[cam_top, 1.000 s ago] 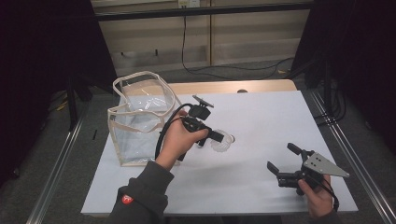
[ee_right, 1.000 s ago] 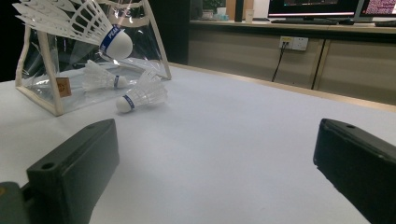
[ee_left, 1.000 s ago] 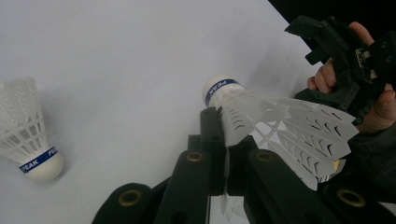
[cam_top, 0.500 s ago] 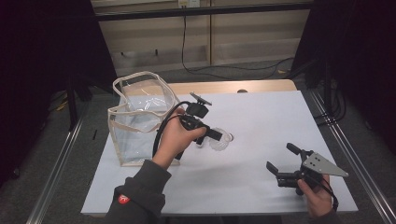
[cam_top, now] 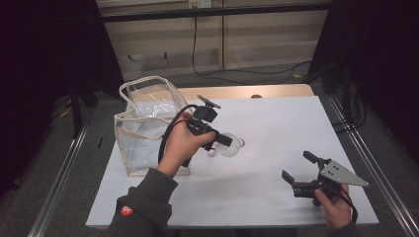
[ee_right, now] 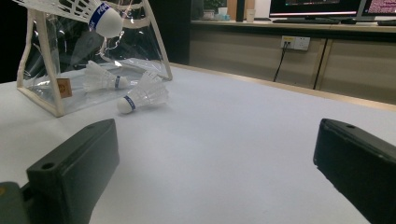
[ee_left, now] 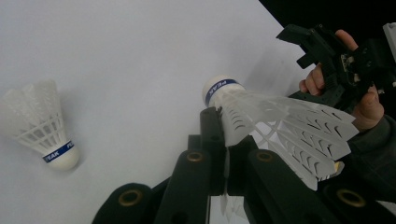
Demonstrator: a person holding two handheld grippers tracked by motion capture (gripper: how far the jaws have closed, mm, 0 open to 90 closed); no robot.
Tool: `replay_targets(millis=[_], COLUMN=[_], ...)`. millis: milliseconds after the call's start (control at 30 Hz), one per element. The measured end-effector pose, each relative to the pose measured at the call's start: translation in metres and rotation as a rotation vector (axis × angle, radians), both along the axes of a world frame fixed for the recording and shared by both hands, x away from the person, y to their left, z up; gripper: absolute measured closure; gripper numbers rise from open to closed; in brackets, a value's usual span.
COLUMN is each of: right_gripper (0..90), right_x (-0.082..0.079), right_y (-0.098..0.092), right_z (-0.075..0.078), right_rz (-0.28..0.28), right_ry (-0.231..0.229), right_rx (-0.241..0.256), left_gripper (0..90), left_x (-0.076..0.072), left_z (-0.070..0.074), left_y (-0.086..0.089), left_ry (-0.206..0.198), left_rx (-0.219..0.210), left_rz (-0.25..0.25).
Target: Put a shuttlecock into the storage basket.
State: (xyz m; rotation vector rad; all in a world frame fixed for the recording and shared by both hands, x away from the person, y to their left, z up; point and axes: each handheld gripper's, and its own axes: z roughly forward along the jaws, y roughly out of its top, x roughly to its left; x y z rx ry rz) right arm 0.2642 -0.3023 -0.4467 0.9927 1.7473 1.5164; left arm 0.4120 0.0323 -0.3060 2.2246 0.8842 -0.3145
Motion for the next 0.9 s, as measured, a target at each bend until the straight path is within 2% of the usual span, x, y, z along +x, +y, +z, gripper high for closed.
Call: replay_targets(millis=[367, 900], right_gripper=[0.2, 0.1], right_x=[0.002, 0.001], right_y=[0.002, 0.003], right_z=[0.000, 0.000], right_rz=[0.007, 0.011], right_ry=[-0.003, -0.002], right_rx=[0.003, -0.003], left_gripper=[89.9, 89.9], left_x=[0.001, 0.003], left_z=[0.010, 0.022], left_y=[0.008, 0.015], left_ry=[0.005, 0.015], left_rx=[-0.012, 0.006], left_rz=[0.019, 0.022])
